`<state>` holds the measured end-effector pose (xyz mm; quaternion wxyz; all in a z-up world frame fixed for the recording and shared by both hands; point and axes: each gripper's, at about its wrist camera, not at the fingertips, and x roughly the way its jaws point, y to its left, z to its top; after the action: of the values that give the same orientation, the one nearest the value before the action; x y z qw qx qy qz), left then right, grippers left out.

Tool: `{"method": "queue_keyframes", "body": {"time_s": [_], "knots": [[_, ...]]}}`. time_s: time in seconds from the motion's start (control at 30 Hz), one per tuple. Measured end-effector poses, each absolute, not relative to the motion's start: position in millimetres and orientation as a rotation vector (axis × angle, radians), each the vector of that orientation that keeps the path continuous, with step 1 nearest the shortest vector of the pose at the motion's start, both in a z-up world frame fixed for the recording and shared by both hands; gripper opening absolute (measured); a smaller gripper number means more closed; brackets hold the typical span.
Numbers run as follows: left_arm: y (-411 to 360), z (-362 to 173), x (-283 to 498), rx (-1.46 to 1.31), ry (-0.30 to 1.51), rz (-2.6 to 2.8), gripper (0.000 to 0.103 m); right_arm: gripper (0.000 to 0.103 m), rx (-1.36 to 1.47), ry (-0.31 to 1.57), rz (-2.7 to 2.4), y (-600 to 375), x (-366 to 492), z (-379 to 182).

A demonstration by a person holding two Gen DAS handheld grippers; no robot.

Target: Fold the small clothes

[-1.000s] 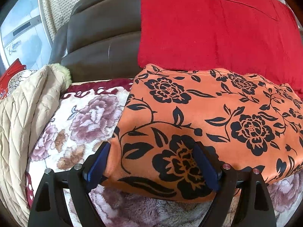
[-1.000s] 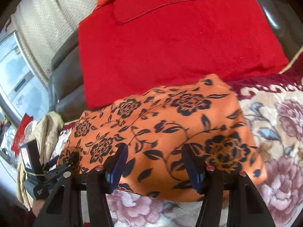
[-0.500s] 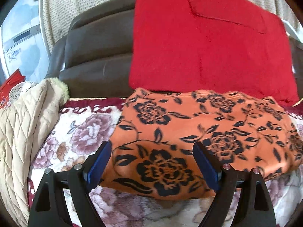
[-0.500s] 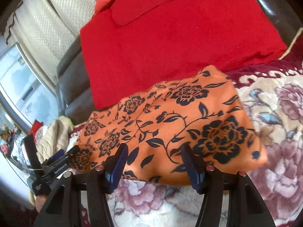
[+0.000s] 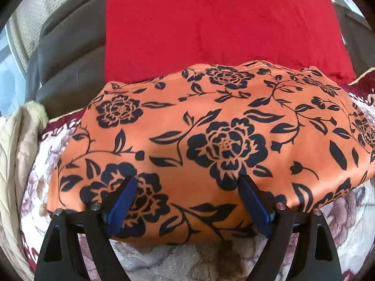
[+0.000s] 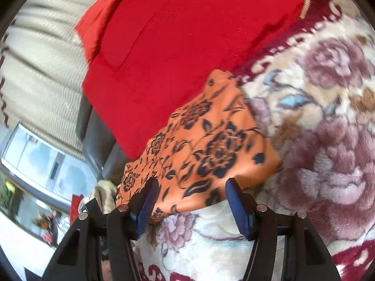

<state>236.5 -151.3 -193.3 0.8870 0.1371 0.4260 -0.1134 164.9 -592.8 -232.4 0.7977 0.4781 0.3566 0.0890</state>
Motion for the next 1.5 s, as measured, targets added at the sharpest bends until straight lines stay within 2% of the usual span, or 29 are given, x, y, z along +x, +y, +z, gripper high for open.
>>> {"method": "queue_keyframes", "body": {"time_s": [0.13, 0.2, 0.3, 0.43, 0.5, 1.5], "knots": [[-140.9, -169.4, 228.9, 0.156, 0.813, -0.299, 0.089, 0.064, 1.115, 0.762, 0.201, -602.8, 167.1, -245.4], [-146.7, -162.5, 221.3, 0.191, 0.748, -0.309, 0.089, 0.064, 1.115, 0.713, 0.211, -602.9, 164.1, -241.4], [-162.4, -176.9, 222.2, 0.259, 0.795, -0.319, 0.089, 0.064, 1.064, 0.671, 0.234, -596.6, 171.7, -230.8], [-169.4, -181.6, 219.2, 0.283, 0.801, -0.316, 0.089, 0.061, 1.038, 0.778, 0.179, -584.5, 200.8, -246.4], [-168.5, -176.9, 217.7, 0.278, 0.787, -0.327, 0.089, 0.048, 1.044, 0.844, 0.16, -581.4, 209.4, -260.3], [-88.4, -153.2, 217.1, 0.179, 0.786, -0.131, 0.089, 0.048, 0.961, 0.846, 0.177, -568.5, 215.9, -252.7]]}}
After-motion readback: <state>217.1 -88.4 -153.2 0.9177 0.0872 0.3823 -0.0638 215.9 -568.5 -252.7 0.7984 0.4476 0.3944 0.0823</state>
